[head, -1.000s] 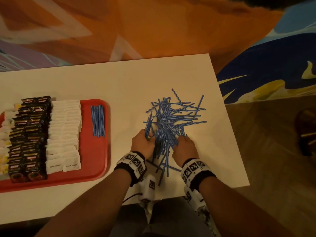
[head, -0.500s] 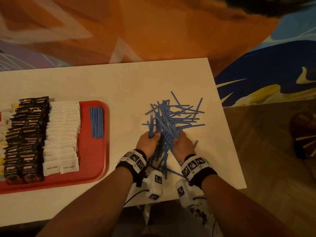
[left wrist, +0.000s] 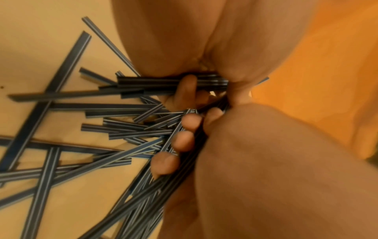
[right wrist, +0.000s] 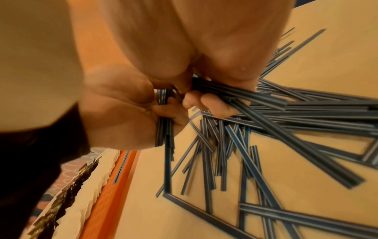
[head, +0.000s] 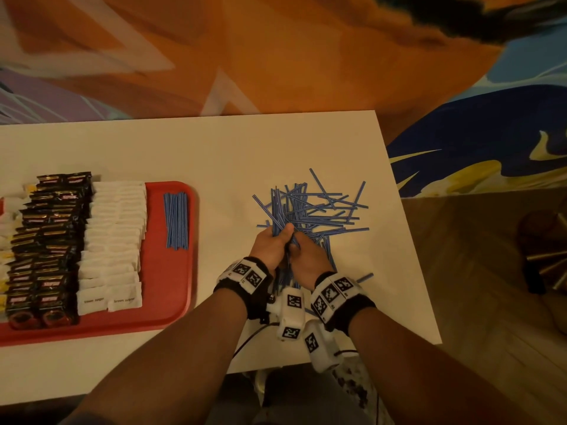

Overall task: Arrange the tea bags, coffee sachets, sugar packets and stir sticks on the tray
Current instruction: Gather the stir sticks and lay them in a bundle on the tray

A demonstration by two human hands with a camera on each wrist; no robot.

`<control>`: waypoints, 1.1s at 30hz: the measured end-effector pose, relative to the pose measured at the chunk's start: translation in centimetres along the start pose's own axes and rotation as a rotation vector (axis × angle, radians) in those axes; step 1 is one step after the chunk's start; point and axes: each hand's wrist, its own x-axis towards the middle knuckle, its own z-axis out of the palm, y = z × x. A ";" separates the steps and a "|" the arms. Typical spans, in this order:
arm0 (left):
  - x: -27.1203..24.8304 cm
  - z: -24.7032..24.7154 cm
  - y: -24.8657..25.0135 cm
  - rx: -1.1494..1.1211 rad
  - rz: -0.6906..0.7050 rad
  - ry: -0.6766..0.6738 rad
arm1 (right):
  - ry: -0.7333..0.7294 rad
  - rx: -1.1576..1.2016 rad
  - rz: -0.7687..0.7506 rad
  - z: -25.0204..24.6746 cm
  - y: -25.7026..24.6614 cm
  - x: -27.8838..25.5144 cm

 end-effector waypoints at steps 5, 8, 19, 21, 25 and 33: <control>-0.3 -0.1 0.8 -0.082 -0.039 0.049 | -0.019 -0.008 -0.003 0.2 0.1 0.4; -0.3 -0.1 0.9 -0.148 -0.058 0.057 | -0.035 0.024 -0.003 -0.3 0.0 0.3; -0.7 -0.9 2.3 -0.433 -0.091 0.105 | 0.076 0.253 0.162 -2.2 -0.6 1.5; -0.9 -1.1 2.3 -0.449 -0.110 0.051 | 0.099 0.348 0.140 -2.8 -1.7 1.6; -1.8 -1.4 3.1 -0.396 -0.101 -0.107 | 0.022 0.692 0.148 -3.8 -4.8 1.9; -3.6 -2.9 5.9 -0.220 0.019 -0.133 | 0.085 0.241 -0.100 -4.0 -10.2 1.2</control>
